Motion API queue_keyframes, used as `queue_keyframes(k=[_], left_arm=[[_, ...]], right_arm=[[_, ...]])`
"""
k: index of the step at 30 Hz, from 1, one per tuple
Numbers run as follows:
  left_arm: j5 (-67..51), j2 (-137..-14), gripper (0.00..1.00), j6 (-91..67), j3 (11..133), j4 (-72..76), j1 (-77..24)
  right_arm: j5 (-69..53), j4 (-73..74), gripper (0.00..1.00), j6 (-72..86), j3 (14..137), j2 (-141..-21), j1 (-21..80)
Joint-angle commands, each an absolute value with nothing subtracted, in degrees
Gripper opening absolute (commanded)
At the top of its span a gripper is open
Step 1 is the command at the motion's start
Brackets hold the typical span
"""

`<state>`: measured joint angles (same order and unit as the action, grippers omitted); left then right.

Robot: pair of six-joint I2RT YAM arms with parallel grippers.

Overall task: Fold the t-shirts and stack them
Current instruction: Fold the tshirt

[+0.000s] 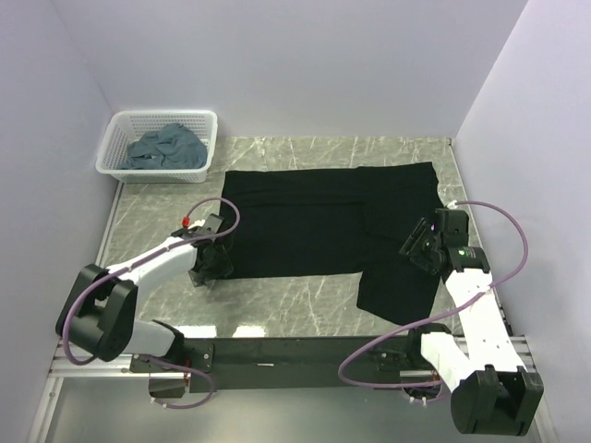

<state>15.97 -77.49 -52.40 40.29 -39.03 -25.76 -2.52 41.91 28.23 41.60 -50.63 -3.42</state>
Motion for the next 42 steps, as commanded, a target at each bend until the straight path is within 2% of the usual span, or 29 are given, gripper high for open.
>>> queue_keyframes(k=[1,6,10,13,14,17,20,25,37,42], left_arm=[[18.0,-79.3,0.62,-52.8,43.2,-35.5,-26.1],[17.1,-81.5,0.60,-52.5,42.2,-33.5,-26.4],[15.9,-82.1,0.51,-52.1,39.6,-31.5,-26.4],[14.3,-82.4,0.40,-51.8,38.4,-30.3,-26.4],[14.0,-82.4,0.30,-51.7,38.2,-30.0,-26.4],[13.0,-81.5,0.13,-50.7,37.4,-28.4,-26.4],[13.1,-80.7,0.06,-50.0,37.7,-28.9,-26.4],[12.7,-79.0,0.01,-49.7,37.5,-28.9,-26.4],[14.0,-76.6,0.01,-49.7,37.4,-30.0,-26.4],[14.2,-76.0,0.01,-50.0,36.9,-30.1,-26.3]], right_arm=[[-1.4,39.0,0.60,28.5,41.2,-49.9,-2.9],[1.8,39.9,0.60,28.6,41.6,-51.2,-2.8],[5.4,40.2,0.59,29.5,41.2,-52.7,-2.8],[9.6,41.1,0.59,30.8,42.0,-55.5,-2.9],[10.5,41.1,0.59,31.5,42.6,-56.2,-3.2],[4.8,39.6,0.57,32.3,42.9,-60.1,-7.7],[3.7,38.1,0.54,34.0,42.4,-65.1,-13.8],[5.6,35.3,0.52,37.3,40.8,-66.4,-20.8],[6.4,29.3,0.50,33.4,46.1,-78.5,-26.2],[6.1,27.8,0.42,32.0,47.5,-82.2,-26.6]])
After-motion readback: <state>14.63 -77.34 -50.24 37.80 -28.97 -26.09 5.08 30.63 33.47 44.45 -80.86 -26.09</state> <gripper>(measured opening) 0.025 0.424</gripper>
